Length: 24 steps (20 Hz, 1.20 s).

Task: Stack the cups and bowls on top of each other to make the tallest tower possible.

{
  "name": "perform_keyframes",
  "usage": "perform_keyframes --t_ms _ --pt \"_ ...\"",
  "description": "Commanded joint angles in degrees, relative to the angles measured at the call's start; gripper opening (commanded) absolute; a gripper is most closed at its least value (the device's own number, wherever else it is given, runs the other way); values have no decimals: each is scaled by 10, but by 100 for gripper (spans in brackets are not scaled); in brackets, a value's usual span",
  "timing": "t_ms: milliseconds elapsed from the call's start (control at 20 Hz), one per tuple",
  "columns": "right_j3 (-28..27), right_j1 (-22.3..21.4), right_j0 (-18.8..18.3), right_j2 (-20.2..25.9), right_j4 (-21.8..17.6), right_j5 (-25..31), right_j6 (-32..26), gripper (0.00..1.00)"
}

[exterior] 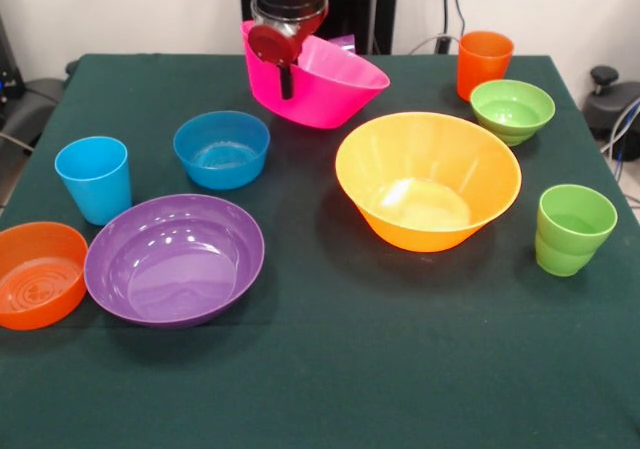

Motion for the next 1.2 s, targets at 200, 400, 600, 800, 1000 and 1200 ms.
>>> perform_keyframes --t_ms 200,400,600,800,1000,1200 --pt "8 59 14 3 18 -63 139 0" --pt "14 62 5 13 20 -72 136 0" --pt "18 63 -2 23 21 -83 133 0" --pt "20 64 -6 32 23 -94 132 0" --pt "25 66 -22 50 30 -108 123 0" --pt "31 65 -36 65 34 -122 117 0"
